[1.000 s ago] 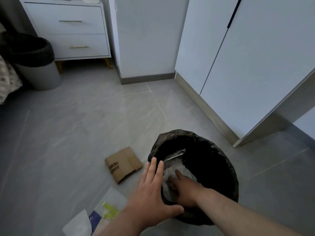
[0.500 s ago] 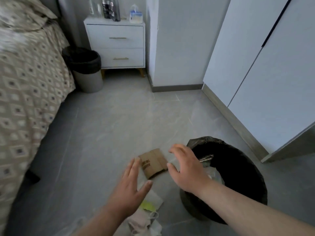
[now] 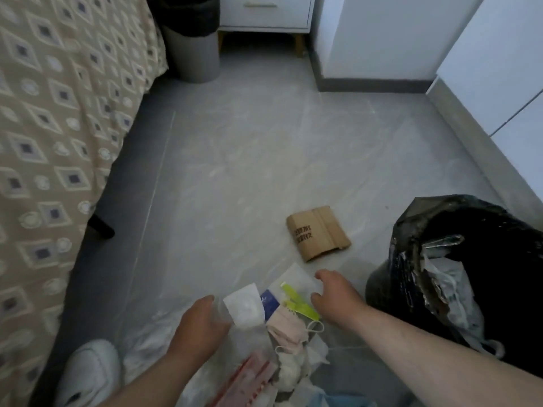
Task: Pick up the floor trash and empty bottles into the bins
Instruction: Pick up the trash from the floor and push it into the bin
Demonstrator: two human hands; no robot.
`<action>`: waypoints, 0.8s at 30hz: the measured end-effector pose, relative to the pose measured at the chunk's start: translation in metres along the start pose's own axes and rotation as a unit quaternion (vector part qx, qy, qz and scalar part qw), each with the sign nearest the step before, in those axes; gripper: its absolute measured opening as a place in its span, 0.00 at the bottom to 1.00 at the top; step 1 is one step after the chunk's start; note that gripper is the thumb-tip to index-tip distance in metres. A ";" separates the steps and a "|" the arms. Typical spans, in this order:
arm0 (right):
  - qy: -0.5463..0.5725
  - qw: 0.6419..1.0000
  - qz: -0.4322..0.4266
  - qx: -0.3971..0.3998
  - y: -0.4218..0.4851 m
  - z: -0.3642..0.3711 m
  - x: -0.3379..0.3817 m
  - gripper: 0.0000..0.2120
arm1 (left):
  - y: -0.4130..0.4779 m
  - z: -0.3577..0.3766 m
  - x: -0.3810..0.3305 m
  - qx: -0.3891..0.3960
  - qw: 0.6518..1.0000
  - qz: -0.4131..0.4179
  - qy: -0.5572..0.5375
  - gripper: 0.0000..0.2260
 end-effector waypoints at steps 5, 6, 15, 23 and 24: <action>-0.029 0.996 0.084 0.015 0.031 0.030 -0.012 0.27 | 0.021 0.006 0.004 -0.043 0.990 0.044 0.130 0.30; -0.039 0.995 0.089 0.004 0.034 0.034 -0.012 0.26 | 0.025 0.007 0.004 -0.040 0.987 0.047 0.147 0.33; -0.025 0.993 0.084 -0.082 0.044 0.057 -0.015 0.14 | 0.063 0.025 -0.025 -0.005 0.951 0.149 0.272 0.38; 0.121 0.989 0.050 -0.067 0.045 0.049 -0.018 0.16 | 0.076 0.046 -0.043 -0.003 0.927 0.183 0.328 0.08; 0.132 0.988 0.040 -0.068 0.045 0.045 -0.017 0.16 | 0.076 0.046 -0.044 -0.004 0.921 0.188 0.342 0.08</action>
Point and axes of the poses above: each hand's wrist, its own y-axis towards the middle knuckle, its own z-axis out of the palm, x = y × z, the point moved 2 cm from there along y, towards the middle knuckle, and after that the axes turned 3 degrees about z, right-handed, at the moved point
